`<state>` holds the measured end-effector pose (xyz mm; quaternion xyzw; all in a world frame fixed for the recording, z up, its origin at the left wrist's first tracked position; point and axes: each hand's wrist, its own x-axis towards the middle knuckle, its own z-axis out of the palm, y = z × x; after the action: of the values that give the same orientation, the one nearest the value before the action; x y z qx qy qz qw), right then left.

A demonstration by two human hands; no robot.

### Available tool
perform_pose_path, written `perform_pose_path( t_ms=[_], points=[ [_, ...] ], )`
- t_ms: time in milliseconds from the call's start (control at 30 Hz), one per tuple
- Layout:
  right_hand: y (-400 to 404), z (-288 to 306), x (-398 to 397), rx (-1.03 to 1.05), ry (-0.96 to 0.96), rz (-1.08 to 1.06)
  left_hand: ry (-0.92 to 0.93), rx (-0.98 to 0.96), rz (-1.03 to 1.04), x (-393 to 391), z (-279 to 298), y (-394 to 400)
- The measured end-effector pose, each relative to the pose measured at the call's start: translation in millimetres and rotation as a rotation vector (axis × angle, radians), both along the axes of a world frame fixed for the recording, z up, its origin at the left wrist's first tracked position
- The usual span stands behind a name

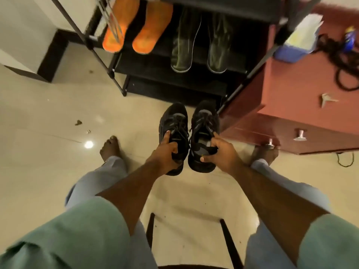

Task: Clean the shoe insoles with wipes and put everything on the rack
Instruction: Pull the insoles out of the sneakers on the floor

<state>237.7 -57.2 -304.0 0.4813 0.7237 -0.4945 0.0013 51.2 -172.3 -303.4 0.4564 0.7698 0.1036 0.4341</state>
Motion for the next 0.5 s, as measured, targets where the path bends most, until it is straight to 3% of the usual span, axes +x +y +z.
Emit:
perform_pose_path(
  t_ms=[233,500],
  points=[
    [30,-123,-21,-0.002,-0.061,0.032,0.035,-0.079,-0.048,-25,-105,41],
    [30,-214,-14,0.085,-0.09,0.107,0.132,-0.083,-0.05,-40,-197,41]
  ],
)
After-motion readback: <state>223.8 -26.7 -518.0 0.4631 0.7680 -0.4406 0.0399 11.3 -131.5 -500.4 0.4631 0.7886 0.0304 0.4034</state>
